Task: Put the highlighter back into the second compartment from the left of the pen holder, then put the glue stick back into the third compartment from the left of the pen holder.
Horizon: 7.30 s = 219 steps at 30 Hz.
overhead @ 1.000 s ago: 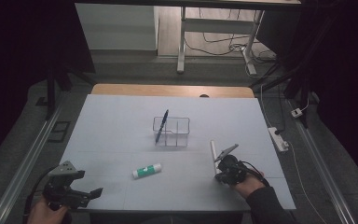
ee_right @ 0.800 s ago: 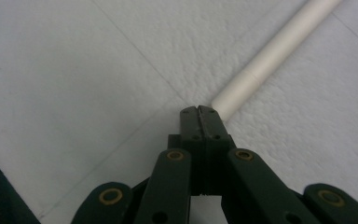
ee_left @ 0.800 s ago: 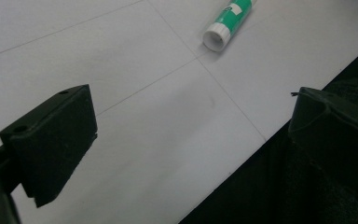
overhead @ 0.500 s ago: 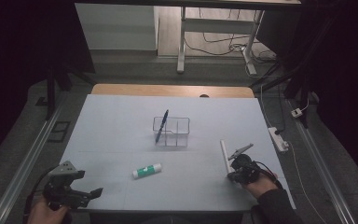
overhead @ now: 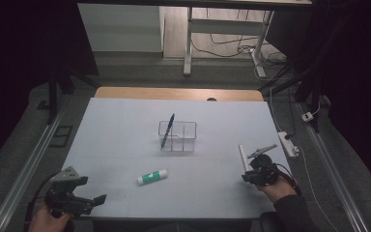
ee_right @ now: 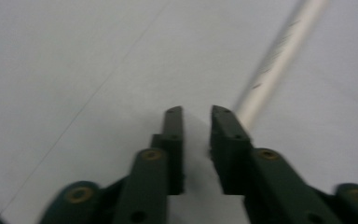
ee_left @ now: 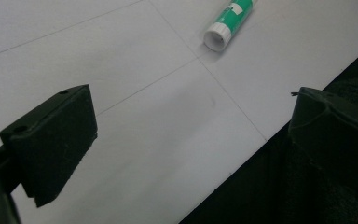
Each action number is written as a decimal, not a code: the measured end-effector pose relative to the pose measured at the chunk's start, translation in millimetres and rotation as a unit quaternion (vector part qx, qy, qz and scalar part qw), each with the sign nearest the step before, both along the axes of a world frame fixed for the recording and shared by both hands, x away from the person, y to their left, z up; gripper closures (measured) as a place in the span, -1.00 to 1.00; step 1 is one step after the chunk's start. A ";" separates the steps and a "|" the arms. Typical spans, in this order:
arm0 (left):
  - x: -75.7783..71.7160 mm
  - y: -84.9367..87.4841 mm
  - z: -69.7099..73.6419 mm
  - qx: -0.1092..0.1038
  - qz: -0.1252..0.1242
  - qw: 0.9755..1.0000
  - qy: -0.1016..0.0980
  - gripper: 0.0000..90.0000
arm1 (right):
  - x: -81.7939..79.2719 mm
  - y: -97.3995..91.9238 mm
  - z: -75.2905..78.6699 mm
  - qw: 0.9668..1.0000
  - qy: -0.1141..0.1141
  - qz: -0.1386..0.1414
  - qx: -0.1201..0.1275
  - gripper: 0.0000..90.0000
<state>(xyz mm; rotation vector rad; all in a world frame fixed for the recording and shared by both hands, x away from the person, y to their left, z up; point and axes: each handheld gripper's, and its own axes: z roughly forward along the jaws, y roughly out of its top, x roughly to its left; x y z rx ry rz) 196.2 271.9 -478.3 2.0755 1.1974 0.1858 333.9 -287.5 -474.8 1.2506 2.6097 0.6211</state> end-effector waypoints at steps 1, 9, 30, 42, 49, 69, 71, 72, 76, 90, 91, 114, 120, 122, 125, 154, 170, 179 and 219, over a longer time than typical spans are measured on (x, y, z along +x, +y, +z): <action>0.1 0.0 0.0 0.000 0.000 1.000 0.000 -0.97 | 3.9 -2.5 3.0 1.000 -0.002 -0.018 0.000 0.39; 0.3 0.4 -0.1 -0.002 0.000 1.000 0.000 -0.97 | 42.4 -7.6 0.4 0.993 0.004 -0.116 -0.001 -0.07; -0.2 0.4 0.0 -0.001 -0.001 1.000 -0.001 -0.97 | 70.9 4.2 -14.7 0.982 0.030 -0.187 -0.018 0.74; -0.3 0.3 0.1 -0.001 -0.001 1.000 -0.001 -0.97 | 58.0 18.9 16.3 0.993 -0.049 -0.108 0.026 0.74; -0.5 0.3 0.2 -0.001 -0.001 1.000 -0.002 -0.97 | 50.4 42.1 41.5 0.989 -0.114 -0.048 0.076 0.74; -0.9 1.3 0.3 -0.005 -0.003 1.000 -0.004 -0.97 | 67.5 140.8 63.8 0.962 -0.189 0.052 0.191 0.74; -0.9 1.3 0.2 -0.005 -0.003 1.000 -0.004 -0.97 | 71.2 149.2 63.0 0.960 -0.191 0.056 0.198 0.74; -0.9 1.3 0.3 -0.005 -0.003 1.000 -0.003 -0.97 | 73.1 153.3 62.6 0.959 -0.190 0.061 0.201 0.74; -0.9 1.4 0.2 -0.005 -0.004 1.000 -0.004 -0.97 | 78.4 170.4 61.8 0.954 -0.204 0.080 0.206 0.74; -1.3 2.1 0.1 -0.008 -0.005 1.000 -0.005 -0.97 | 98.3 210.5 52.6 0.935 -0.241 0.105 0.239 0.74; -1.3 2.1 0.1 -0.008 -0.005 1.000 -0.005 -0.97 | 98.9 212.4 51.0 0.933 -0.244 0.107 0.241 0.74; -1.7 2.3 0.3 -0.009 -0.005 1.000 -0.006 -0.97 | 94.2 219.5 23.8 0.941 -0.237 0.118 0.213 0.57; -1.8 2.6 0.3 -0.010 -0.004 1.000 -0.006 -0.98 | 88.9 213.0 35.7 0.941 -0.234 0.125 0.208 0.36; -1.8 2.7 0.3 -0.011 -0.004 1.000 -0.006 -0.98 | 85.4 209.5 39.5 0.943 -0.234 0.123 0.203 0.26; -1.6 2.7 0.3 -0.011 -0.005 1.000 -0.005 -0.99 | 80.9 202.5 45.1 0.945 -0.228 0.120 0.199 0.06; -2.4 6.4 1.1 -0.031 -0.004 0.999 -0.009 -1.00 | -30.8 65.2 41.9 0.972 -0.145 0.078 0.169 -1.00; -1.5 5.3 1.6 -0.031 -0.009 0.999 -0.010 -1.00 | -76.2 5.6 20.0 0.984 -0.124 0.001 0.127 -1.00; 8.7 -5.7 4.0 -0.022 -0.031 0.999 -0.014 -1.00 | -76.3 4.5 18.9 0.985 -0.115 -0.006 0.130 -1.00; 127.3 -135.9 -12.1 0.036 -0.202 0.979 0.009 -1.00 | -74.2 4.0 18.4 0.985 -0.102 0.006 0.141 -1.00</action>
